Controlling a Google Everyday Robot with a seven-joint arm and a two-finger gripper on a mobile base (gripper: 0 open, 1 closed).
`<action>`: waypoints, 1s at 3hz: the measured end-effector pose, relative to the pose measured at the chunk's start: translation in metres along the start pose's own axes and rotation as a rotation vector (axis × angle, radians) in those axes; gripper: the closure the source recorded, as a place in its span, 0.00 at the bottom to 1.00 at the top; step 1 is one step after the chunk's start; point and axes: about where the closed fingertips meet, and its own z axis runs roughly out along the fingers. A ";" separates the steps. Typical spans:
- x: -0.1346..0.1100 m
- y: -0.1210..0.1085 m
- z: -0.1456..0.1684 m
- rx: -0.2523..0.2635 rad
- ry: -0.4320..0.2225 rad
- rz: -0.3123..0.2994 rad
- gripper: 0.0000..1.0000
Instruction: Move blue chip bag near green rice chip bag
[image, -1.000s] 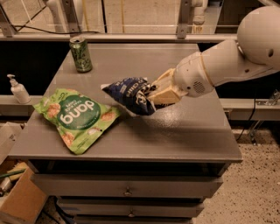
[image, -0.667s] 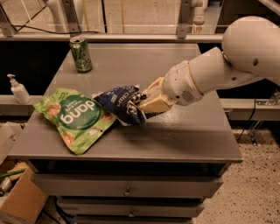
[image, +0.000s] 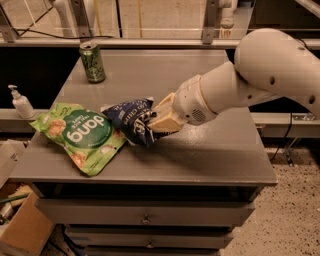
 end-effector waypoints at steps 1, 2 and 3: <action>-0.003 -0.006 0.004 0.020 0.009 -0.005 0.60; -0.007 -0.011 0.005 0.032 0.015 -0.010 0.36; -0.011 -0.013 0.005 0.038 0.020 -0.017 0.12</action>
Offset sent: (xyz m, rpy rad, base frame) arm 0.0201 0.0056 0.0045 -0.0217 -0.0353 -0.0358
